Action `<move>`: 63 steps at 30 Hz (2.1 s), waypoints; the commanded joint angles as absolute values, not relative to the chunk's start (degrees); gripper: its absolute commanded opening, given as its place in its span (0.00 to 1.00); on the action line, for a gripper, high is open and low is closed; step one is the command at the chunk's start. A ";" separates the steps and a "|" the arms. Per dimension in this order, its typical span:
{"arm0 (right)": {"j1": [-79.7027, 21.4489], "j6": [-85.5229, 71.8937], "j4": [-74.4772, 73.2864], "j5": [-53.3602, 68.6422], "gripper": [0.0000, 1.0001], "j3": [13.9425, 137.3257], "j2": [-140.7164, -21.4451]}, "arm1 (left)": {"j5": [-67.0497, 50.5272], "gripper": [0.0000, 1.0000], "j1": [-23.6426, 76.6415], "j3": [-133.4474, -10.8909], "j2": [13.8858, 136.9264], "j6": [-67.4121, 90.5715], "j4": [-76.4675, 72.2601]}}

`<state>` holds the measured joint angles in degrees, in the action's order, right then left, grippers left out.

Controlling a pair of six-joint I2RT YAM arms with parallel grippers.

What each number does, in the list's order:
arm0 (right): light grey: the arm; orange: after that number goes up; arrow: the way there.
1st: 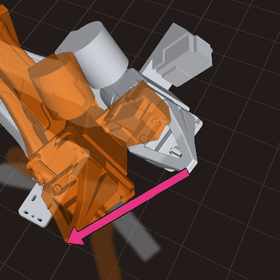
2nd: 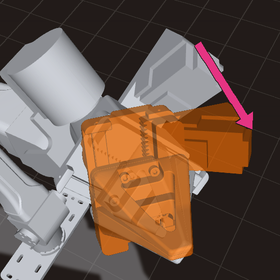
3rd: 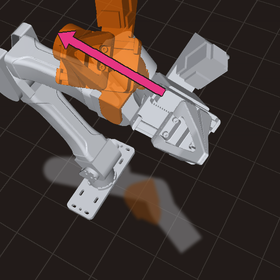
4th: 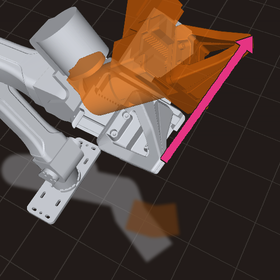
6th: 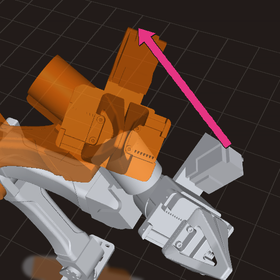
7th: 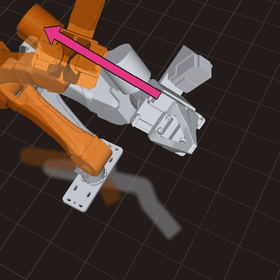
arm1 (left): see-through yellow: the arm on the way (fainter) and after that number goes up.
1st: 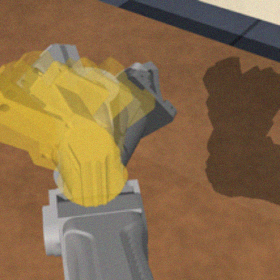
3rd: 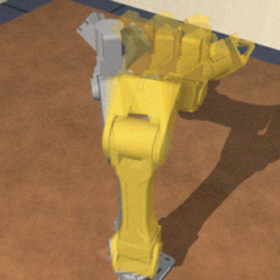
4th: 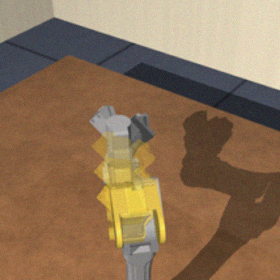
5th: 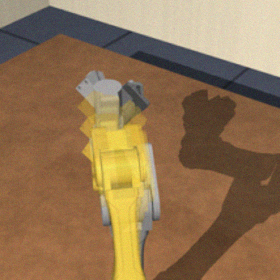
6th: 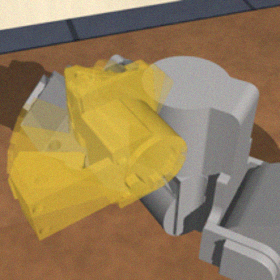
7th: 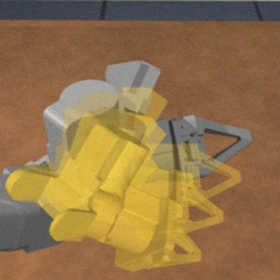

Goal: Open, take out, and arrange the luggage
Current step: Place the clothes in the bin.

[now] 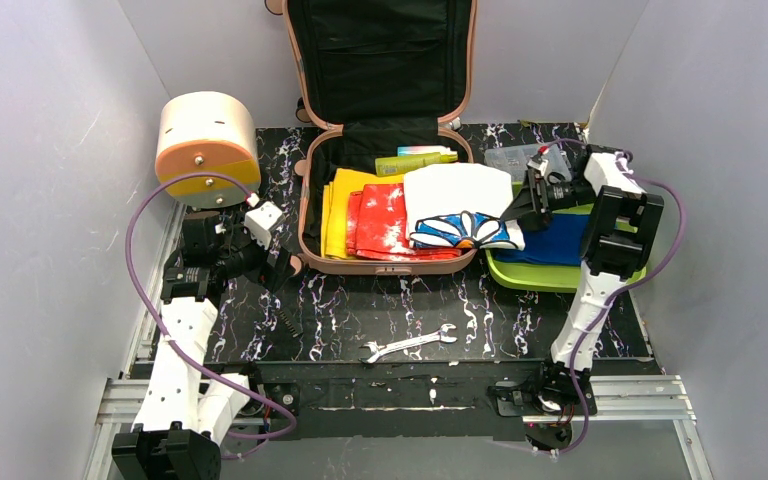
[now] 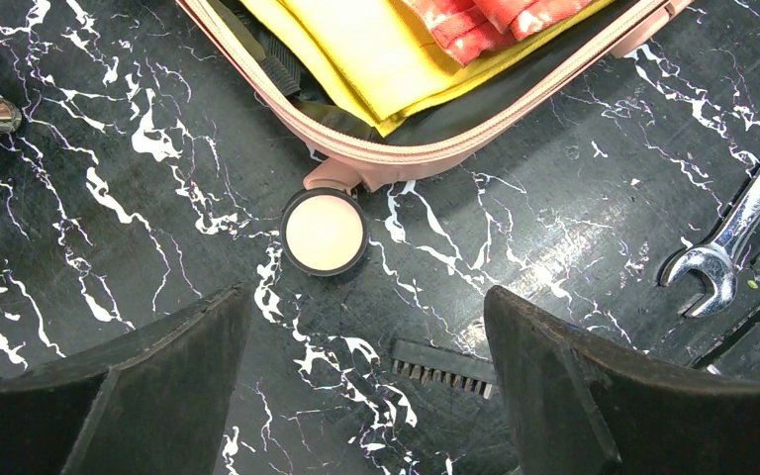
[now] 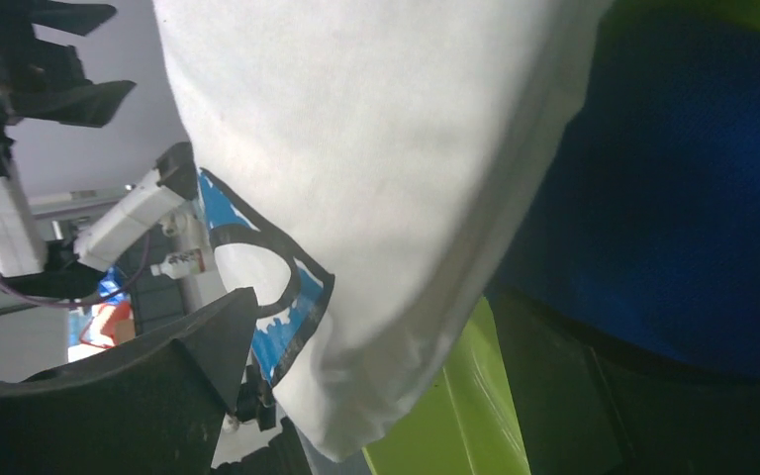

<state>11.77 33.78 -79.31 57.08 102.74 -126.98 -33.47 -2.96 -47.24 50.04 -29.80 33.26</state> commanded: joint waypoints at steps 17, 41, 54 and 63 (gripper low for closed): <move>12.57 41.30 -81.47 77.32 0.84 93.08 -129.11 | -34.94 0.86 -3.34 -47.02 49.13 -28.88 33.75; 13.99 34.65 -78.45 53.27 0.01 92.75 -119.12 | -32.19 0.87 -3.34 -46.00 45.62 -29.27 34.10; 19.37 24.12 -62.45 28.50 0.01 86.33 -111.60 | -31.99 0.88 -3.36 -45.19 43.62 -28.76 33.54; 20.49 20.84 -55.09 19.29 0.01 84.33 -108.42 | -31.92 0.88 -3.34 -44.21 42.64 -28.48 32.70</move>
<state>19.66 23.03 -59.61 24.80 85.23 -111.44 -31.64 -2.96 -44.91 43.55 -28.88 32.88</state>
